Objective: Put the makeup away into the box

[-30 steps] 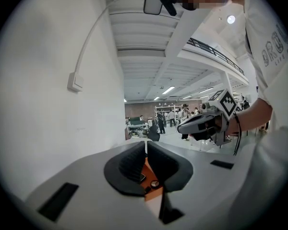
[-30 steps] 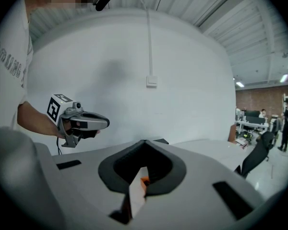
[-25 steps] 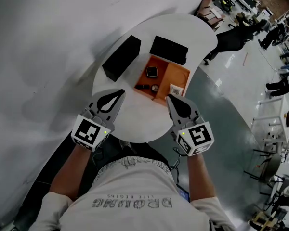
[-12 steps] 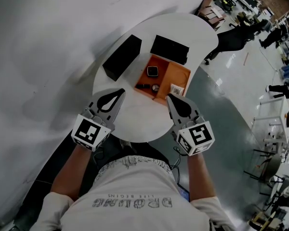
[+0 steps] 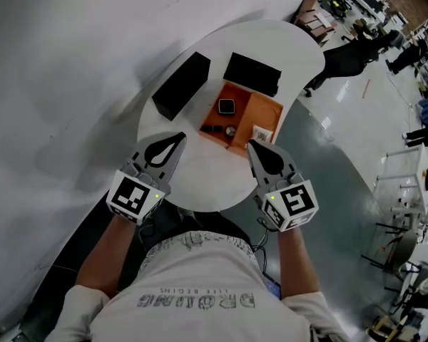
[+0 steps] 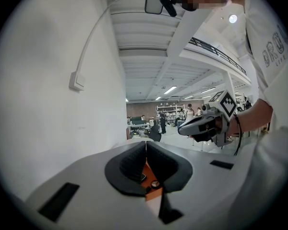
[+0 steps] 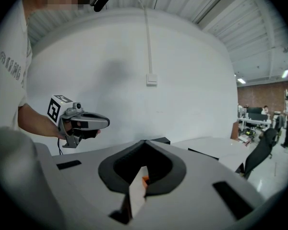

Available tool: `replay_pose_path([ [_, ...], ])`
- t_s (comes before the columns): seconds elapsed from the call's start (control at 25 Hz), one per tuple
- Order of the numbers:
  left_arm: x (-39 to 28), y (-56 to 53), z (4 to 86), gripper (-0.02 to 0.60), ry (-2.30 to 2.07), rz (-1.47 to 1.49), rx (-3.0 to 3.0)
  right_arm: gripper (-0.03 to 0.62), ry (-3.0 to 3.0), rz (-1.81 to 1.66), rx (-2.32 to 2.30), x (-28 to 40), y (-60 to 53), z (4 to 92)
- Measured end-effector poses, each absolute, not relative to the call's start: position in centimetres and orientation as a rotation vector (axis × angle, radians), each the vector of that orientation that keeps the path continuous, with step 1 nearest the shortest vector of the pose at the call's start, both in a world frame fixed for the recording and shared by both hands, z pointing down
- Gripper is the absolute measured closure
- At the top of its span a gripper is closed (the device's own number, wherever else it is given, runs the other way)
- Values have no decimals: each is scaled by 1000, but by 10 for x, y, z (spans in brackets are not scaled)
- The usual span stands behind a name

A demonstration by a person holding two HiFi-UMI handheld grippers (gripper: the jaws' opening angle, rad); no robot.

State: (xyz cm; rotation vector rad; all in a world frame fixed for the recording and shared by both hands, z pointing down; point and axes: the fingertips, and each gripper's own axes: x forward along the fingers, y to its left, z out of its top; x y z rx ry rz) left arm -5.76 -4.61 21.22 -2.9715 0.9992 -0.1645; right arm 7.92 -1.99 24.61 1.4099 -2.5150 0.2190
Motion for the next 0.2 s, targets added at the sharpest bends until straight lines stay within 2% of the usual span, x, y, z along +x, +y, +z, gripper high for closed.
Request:
replay_pose_path([
  [0.2, -53, -46, 212, 555, 997, -193, -2969, 588, -2513, 221, 1407, 83, -20, 248],
])
